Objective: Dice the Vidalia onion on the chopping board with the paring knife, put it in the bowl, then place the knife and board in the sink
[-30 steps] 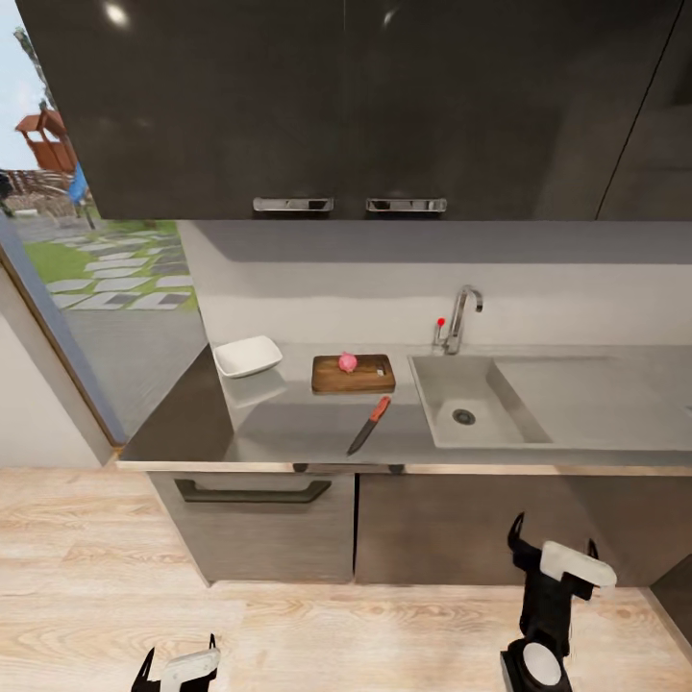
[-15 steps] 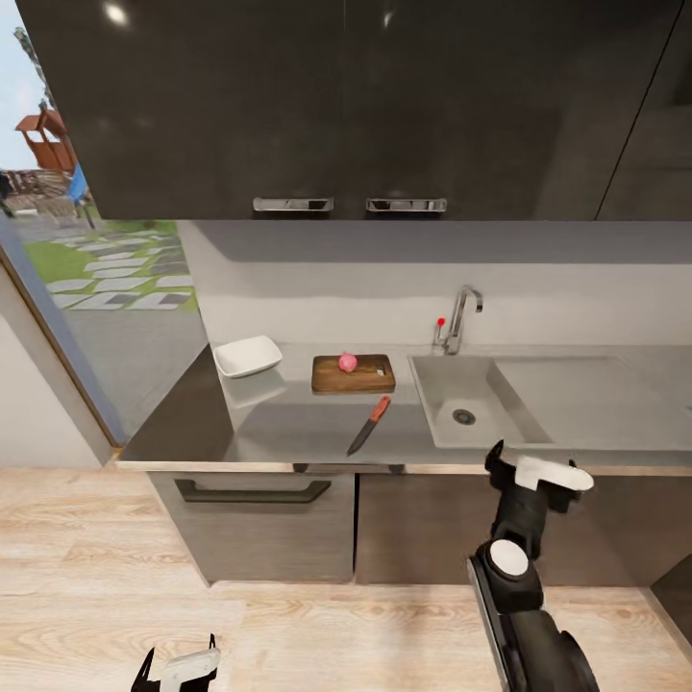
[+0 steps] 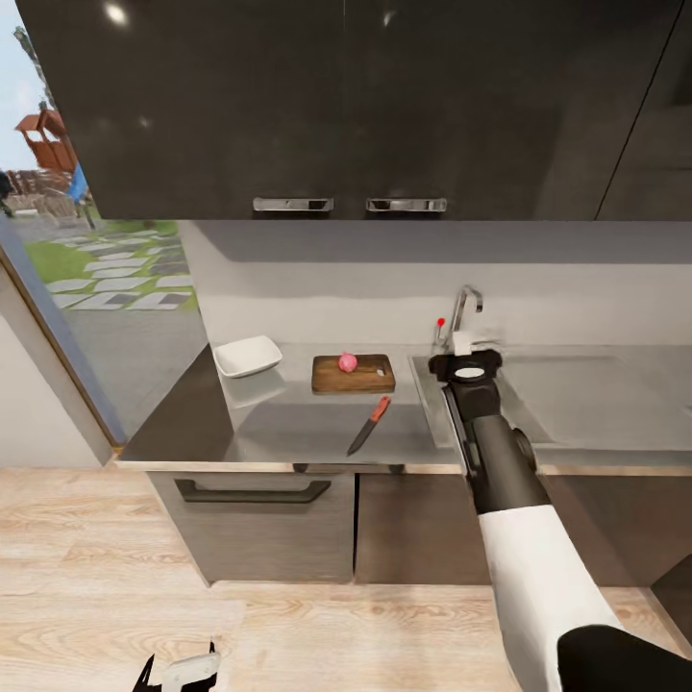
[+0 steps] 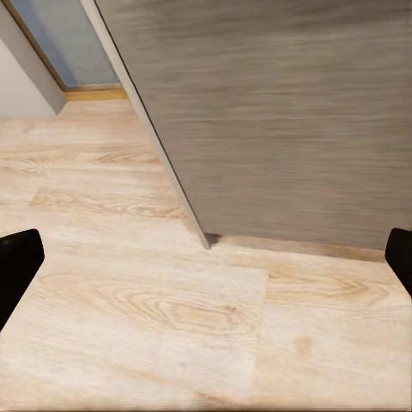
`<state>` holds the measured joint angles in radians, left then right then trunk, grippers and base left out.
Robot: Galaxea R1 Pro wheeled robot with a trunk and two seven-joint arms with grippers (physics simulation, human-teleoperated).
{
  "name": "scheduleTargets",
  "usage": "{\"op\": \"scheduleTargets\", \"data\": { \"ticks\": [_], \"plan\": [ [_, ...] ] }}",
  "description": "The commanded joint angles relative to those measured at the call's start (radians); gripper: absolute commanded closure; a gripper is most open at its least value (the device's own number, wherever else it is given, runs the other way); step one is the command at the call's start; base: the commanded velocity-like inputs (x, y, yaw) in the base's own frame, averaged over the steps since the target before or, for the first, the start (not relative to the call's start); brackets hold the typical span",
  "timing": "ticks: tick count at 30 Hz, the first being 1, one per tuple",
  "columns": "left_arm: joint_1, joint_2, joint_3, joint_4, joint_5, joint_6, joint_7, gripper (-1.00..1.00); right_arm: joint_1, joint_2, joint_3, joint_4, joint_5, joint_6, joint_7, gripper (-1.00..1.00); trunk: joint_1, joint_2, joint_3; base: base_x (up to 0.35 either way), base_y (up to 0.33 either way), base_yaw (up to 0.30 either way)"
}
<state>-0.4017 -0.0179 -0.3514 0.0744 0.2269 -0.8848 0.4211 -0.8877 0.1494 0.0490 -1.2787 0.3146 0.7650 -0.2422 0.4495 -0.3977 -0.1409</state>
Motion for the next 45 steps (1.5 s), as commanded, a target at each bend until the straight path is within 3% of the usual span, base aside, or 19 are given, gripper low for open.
{"op": "scheduleTargets", "data": {
  "ticks": [1, 6, 10, 13, 16, 19, 20, 21, 22, 26, 29, 32, 34, 35, 36, 37, 38, 42, 45],
  "plan": [
    [-0.002, -0.001, -0.008, 0.004, 0.006, -0.004, 0.002, -1.0, -0.014, -0.002, 0.002, 0.024, 0.001, 0.008, 0.02, -1.0, 0.001, -0.002, -0.002, 0.0, 0.0, 0.0],
    [-0.002, -0.001, -0.009, 0.004, 0.006, 0.01, 0.002, -1.0, -0.059, -0.05, 0.002, 0.109, 0.005, 0.016, 0.339, -1.0, 0.001, -0.002, -0.002, 0.0, 0.0, 0.0],
    [-0.002, 0.0, -0.009, 0.004, 0.006, 0.028, 0.001, -1.0, -0.068, -0.201, 0.005, 0.115, 0.012, 0.005, 0.887, -1.0, 0.001, -0.002, -0.002, 0.0, 0.0, 0.0],
    [-0.002, 0.0, -0.009, 0.004, 0.006, 0.034, 0.001, -1.0, -0.07, -0.281, 0.005, 0.107, 0.026, -0.043, 1.144, -1.0, 0.001, -0.002, -0.002, 0.0, 0.0, 0.0],
    [-0.002, 0.0, -0.009, 0.005, 0.006, 0.072, 0.001, -1.0, -0.071, -0.364, 0.006, 0.067, 0.062, -0.166, 1.396, -1.0, 0.001, -0.002, -0.002, 0.0, 0.0, 0.0],
    [-0.002, -0.001, -0.009, 0.005, 0.006, 0.137, 0.001, -1.0, -0.071, -0.389, 0.006, 0.031, 0.1, -0.231, 1.529, -1.0, 0.001, -0.002, -0.002, 0.0, 0.0, 0.0],
    [-0.002, -0.001, -0.009, 0.005, 0.006, 0.176, 0.0, -1.0, -0.071, -0.395, 0.006, 0.008, 0.122, -0.262, 1.601, -1.0, 0.001, -0.002, -0.002, 0.0, 0.0, 0.0],
    [-0.002, -0.001, -0.009, 0.004, 0.006, 0.281, 0.0, -1.0, -0.071, -0.404, 0.004, -0.055, 0.168, -0.363, 1.763, -1.0, 0.001, -0.002, -0.002, 0.0, 0.0, 0.0],
    [-0.002, -0.001, -0.009, 0.004, 0.006, 0.299, 0.001, -1.0, -0.071, -0.404, 0.003, -0.065, 0.174, -0.385, 1.78, -1.0, 0.001, -0.002, -0.002, 0.0, 0.0, 0.0],
    [-0.002, 0.001, -0.008, 0.005, 0.007, 0.331, 0.003, -1.0, -0.071, -0.388, 0.002, -0.077, 0.183, -0.39, 1.788, -1.0, 0.001, -0.002, -0.002, 0.0, 0.0, 0.0],
    [-0.002, 0.004, -0.008, 0.005, 0.008, 0.341, 0.003, -1.0, -0.071, -0.36, 0.0, -0.077, 0.186, -0.339, 1.727, -1.0, 0.001, -0.002, -0.002, 0.0, 0.0, 0.0],
    [-0.002, 0.008, -0.008, 0.005, 0.008, 0.349, 0.003, -1.0, -0.071, -0.317, -0.004, -0.07, 0.186, -0.231, 1.535, -1.0, 0.001, -0.002, -0.002, 0.0, 0.0, 0.0],
    [-0.002, 0.014, -0.008, 0.005, 0.008, 0.353, 0.001, -1.0, -0.071, -0.29, -0.007, -0.057, 0.185, -0.13, 1.334, -1.0, 0.001, -0.002, -0.002, 0.0, 0.0, 0.0],
    [-0.002, 0.015, -0.008, 0.005, 0.008, 0.353, 0.001, -1.0, -0.071, -0.281, -0.008, -0.053, 0.185, -0.106, 1.282, -1.0, 0.001, -0.002, -0.002, 0.0, 0.0, 0.0],
    [-0.002, 0.017, -0.008, 0.005, 0.008, 0.354, 0.0, -1.0, -0.071, -0.241, -0.009, -0.034, 0.184, -0.048, 1.129, -1.0, 0.001, -0.002, -0.002, 0.0, 0.0, 0.0],
    [-0.002, 0.018, -0.008, 0.005, 0.008, 0.354, -0.001, -1.0, -0.071, -0.224, -0.011, -0.026, 0.184, -0.035, 1.081, -1.0, 0.001, -0.002, -0.002, 0.0, 0.0, 0.0],
    [-0.002, 0.019, -0.008, 0.005, 0.008, 0.354, -0.004, -1.0, -0.071, -0.138, -0.026, 0.016, 0.184, 0.0, 0.855, -1.0, 0.001, -0.002, -0.002, 0.0, 0.0, 0.0],
    [-0.002, 0.019, -0.008, 0.004, 0.007, 0.353, -0.006, -1.0, -0.071, -0.061, -0.048, 0.091, 0.183, 0.013, 0.611, -1.0, 0.001, -0.002, -0.002, 0.0, 0.0, 0.0],
    [-0.002, 0.019, -0.008, 0.004, 0.007, 0.351, -0.008, -1.0, -0.071, -0.021, -0.053, 0.151, 0.183, 0.014, 0.499, -1.0, 0.001, -0.002, -0.002, 0.0, 0.0, 0.0]
  ]
}}
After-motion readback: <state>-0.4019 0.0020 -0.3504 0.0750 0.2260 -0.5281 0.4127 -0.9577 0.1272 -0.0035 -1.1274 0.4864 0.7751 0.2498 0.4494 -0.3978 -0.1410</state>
